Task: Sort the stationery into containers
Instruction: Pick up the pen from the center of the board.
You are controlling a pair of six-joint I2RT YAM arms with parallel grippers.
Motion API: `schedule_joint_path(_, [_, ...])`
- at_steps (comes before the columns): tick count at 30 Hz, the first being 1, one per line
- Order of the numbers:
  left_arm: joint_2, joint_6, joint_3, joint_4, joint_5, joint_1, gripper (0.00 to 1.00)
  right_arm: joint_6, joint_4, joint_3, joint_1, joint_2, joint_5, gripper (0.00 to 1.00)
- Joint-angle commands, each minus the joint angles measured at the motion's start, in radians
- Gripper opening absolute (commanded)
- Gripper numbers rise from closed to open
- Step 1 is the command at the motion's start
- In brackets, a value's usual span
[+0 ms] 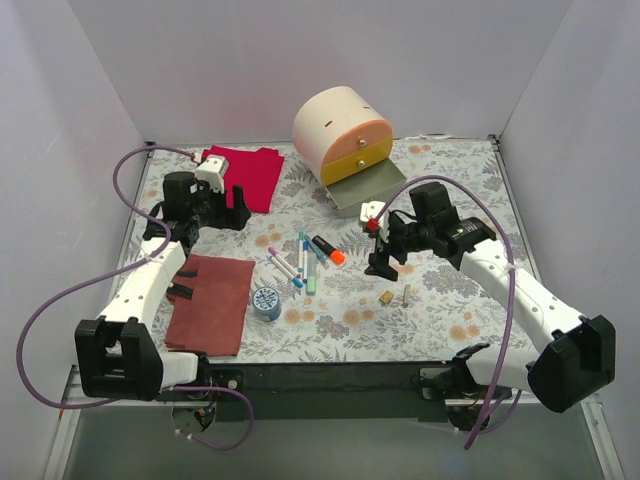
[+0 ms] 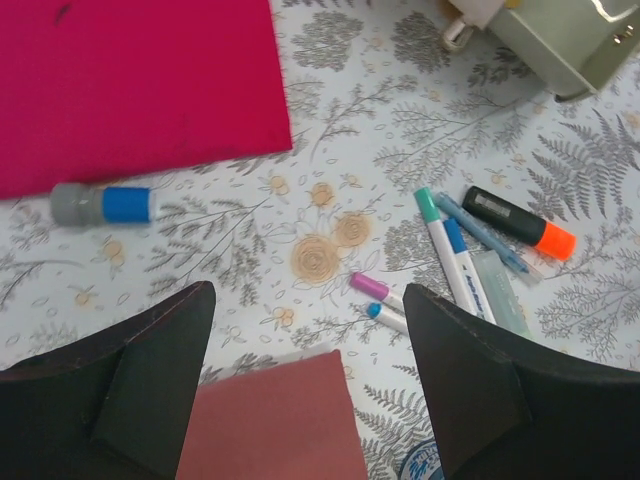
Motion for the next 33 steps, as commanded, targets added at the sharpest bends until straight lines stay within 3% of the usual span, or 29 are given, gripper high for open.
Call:
schedule_joint_path(1, [-0.069,-0.098,-0.016,-0.034,-0.058,0.074,0.77,-0.171,0.005,0.099,0.047,0.070,-0.061,0.98])
schedule_joint_path(5, [-0.042,-0.164,-0.010,-0.079,-0.020,0.218,0.77,-0.255,0.003,0.181,0.142,0.177,-0.069,0.98])
schedule_joint_path(11, [-0.082,-0.127,-0.025,-0.086,-0.032,0.241,0.77,-0.234,0.026,0.301,0.219,0.324,-0.086,0.98])
schedule_joint_path(17, [-0.088,-0.067,-0.030,-0.125,-0.034,0.243,0.77,-0.009,0.236,0.309,0.234,0.400,-0.012,0.94])
schedule_joint_path(22, [-0.074,-0.084,-0.022,-0.103,-0.020,0.243,0.77,0.330,0.408,0.309,0.233,0.458,0.207,0.89])
schedule_joint_path(25, [-0.066,-0.103,-0.016,-0.079,-0.008,0.241,0.77,0.373,0.433,0.303,0.237,0.492,0.276,0.82])
schedule_joint_path(33, [-0.052,-0.120,0.010,-0.057,-0.026,0.240,0.74,0.378,0.411,0.263,0.239,0.529,0.408,0.75])
